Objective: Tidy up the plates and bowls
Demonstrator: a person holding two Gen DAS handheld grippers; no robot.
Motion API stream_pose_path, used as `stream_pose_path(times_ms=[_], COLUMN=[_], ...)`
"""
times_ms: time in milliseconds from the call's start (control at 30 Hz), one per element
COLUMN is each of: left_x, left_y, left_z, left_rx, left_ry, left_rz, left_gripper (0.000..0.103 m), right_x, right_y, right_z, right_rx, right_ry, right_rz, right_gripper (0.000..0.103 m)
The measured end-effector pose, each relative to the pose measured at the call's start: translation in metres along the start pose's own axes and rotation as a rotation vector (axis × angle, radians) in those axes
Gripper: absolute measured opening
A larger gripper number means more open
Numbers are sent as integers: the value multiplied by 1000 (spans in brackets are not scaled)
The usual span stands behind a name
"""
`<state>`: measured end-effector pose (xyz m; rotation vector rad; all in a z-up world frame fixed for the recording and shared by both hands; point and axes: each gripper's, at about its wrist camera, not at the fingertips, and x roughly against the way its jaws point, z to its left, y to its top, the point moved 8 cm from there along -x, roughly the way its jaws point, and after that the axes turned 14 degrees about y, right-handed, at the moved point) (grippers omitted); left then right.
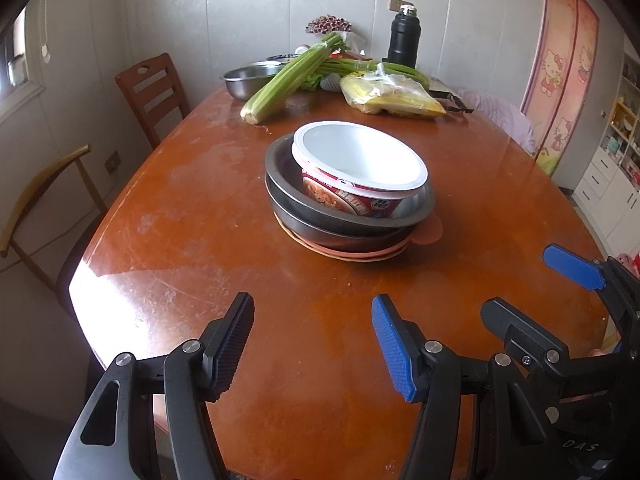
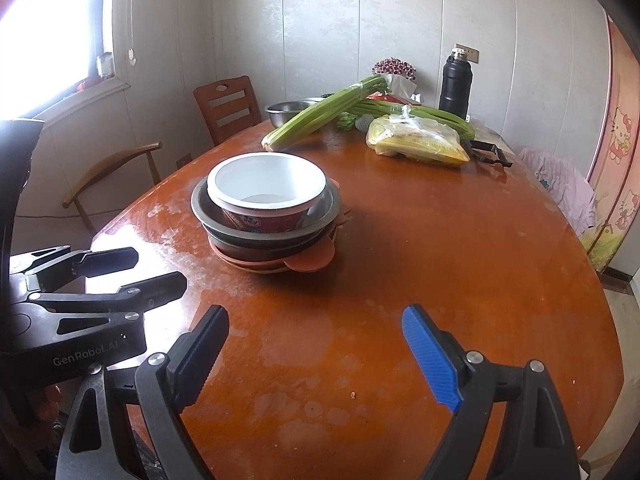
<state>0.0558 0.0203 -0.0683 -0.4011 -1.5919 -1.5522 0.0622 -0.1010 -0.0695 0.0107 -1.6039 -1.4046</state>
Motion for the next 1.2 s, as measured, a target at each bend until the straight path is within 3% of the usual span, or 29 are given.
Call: stream_pose_path(times_ms=[1000, 1133, 1200], left_x=[-7, -14, -22], left_y=[-2, 10, 30], left_z=[3, 18, 47], left_rx=[-4, 30, 52], left_ry=[-18, -86, -24], left_rz=[22, 19, 1], left_gripper=[63, 63, 63], right_x=[0, 2, 3], right_y=[-1, 2, 4], right_z=[-8, -16, -29], right_rx=[-15, -37, -63], right_ry=[-16, -5, -2], right_rz=[9, -2, -2], right_gripper=[88, 88, 88])
